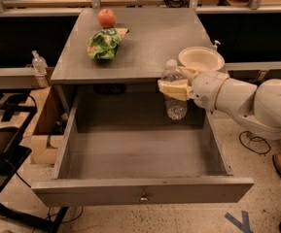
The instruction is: Place water bottle into top drawer
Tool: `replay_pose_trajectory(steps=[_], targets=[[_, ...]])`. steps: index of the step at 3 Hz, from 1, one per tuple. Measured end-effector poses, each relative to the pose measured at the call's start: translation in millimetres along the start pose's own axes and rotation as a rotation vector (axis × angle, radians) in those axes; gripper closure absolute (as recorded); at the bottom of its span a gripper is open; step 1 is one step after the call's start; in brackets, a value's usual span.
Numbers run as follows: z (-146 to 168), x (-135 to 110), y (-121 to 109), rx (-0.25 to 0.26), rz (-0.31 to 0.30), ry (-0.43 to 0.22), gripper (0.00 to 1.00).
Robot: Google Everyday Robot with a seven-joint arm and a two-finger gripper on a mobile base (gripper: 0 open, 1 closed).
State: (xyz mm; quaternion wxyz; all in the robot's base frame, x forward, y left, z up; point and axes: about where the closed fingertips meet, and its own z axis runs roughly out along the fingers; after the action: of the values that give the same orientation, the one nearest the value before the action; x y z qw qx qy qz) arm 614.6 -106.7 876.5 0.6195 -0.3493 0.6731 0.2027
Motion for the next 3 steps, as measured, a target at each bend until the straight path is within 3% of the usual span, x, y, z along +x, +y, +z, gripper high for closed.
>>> replay_pose_trajectory(steps=[1, 3], targets=[[0.0, 0.0, 0.0, 0.000, 0.000, 0.000, 1.00], [28.5, 37.2, 12.2, -0.044, 0.112, -0.004, 1.00]])
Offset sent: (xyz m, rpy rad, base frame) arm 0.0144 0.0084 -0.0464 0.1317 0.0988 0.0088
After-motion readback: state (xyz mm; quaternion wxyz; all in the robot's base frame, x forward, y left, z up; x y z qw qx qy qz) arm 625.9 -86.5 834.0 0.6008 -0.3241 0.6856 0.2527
